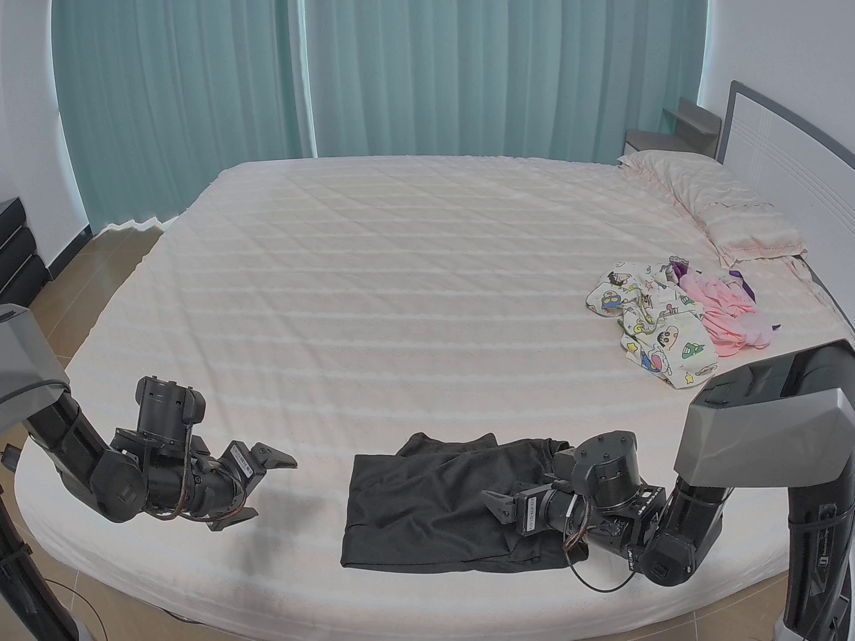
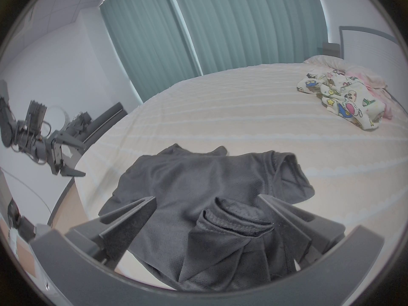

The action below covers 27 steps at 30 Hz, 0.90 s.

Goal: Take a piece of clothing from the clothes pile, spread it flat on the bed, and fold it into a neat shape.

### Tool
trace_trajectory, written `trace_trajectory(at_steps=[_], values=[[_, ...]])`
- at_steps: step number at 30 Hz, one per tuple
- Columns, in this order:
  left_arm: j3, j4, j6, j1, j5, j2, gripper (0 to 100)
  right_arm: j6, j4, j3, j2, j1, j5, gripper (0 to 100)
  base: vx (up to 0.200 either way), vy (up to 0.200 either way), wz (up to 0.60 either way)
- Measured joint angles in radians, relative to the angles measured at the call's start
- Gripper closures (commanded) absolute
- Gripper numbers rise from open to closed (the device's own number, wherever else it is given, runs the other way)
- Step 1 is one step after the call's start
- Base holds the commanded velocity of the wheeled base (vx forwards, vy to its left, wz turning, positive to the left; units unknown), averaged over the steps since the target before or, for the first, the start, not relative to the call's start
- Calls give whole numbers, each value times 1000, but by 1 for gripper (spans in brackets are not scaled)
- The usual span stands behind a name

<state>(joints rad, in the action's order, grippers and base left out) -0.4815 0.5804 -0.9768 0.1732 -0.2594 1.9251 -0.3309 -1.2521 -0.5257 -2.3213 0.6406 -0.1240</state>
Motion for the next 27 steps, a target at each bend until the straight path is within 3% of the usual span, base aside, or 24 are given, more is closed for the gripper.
trace_trajectory(at_steps=[10, 11, 27], values=[[6, 1, 1, 1, 0, 7, 0, 25, 6, -13, -43, -4, 28, 0, 0, 0, 0], [8, 1, 1, 2, 0, 7, 0, 25, 6, -14, -46, -5, 32, 100, 0, 0, 0], [11, 1, 5, 9, -1, 16, 0, 14, -46, 47, -34, -31, 29, 100, 0, 0, 0]])
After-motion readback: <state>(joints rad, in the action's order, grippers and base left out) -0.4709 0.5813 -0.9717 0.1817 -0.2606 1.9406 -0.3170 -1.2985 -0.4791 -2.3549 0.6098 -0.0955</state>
